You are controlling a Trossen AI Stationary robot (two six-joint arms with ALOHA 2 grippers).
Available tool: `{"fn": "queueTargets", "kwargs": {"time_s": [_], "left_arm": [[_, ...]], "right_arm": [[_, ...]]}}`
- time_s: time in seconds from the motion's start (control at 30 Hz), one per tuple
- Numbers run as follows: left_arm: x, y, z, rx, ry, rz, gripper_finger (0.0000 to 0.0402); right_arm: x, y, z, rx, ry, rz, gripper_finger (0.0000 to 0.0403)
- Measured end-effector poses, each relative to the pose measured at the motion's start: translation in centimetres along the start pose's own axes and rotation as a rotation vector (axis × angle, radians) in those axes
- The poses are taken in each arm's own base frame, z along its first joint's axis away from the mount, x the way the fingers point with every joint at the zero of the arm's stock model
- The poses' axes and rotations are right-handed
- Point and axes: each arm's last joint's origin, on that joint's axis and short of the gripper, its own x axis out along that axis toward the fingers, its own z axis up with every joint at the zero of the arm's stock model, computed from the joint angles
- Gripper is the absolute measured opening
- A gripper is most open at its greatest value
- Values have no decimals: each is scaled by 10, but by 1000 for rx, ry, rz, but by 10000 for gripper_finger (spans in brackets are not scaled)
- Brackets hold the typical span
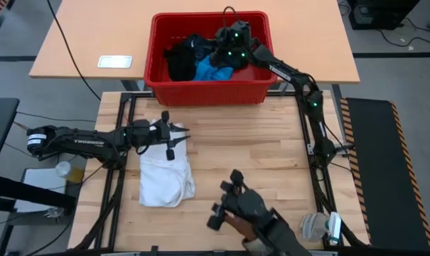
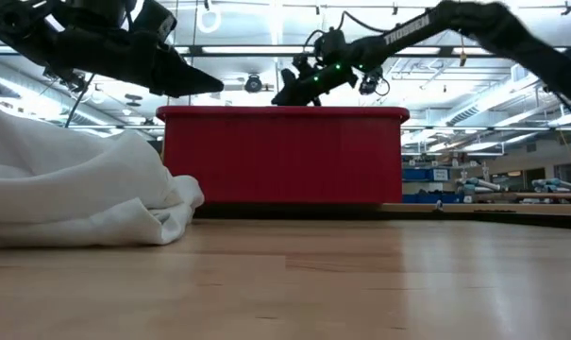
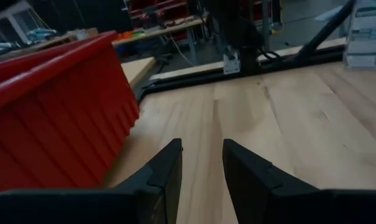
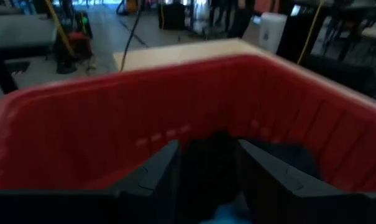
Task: Fold laundry
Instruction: Fold the blue underwear
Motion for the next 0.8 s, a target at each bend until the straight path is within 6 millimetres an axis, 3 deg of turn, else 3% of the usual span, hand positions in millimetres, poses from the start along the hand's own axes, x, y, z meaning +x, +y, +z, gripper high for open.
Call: {"fn": "queueTargets", "kwargs": {"time_s": [0.23,0.33,0.47,0.6,0.8], "left_arm": [[0,1,-2,-26,24,15,118],[0,1,-3,-45,27,21,118],[0,2,-4,-37,38,31,118],[0,4,-7,-35,68,38,118],[0,5,-9,-31,89,39,118]], "right_arm": [[23,-47,-30,117,66,-56,164],[28,-57,-49,160,107,-51,165],[38,-59,-89,160,292,-33,176],[37,-51,-98,115,391,-5,219],[31,-45,-118,151,596,-50,331]]}}
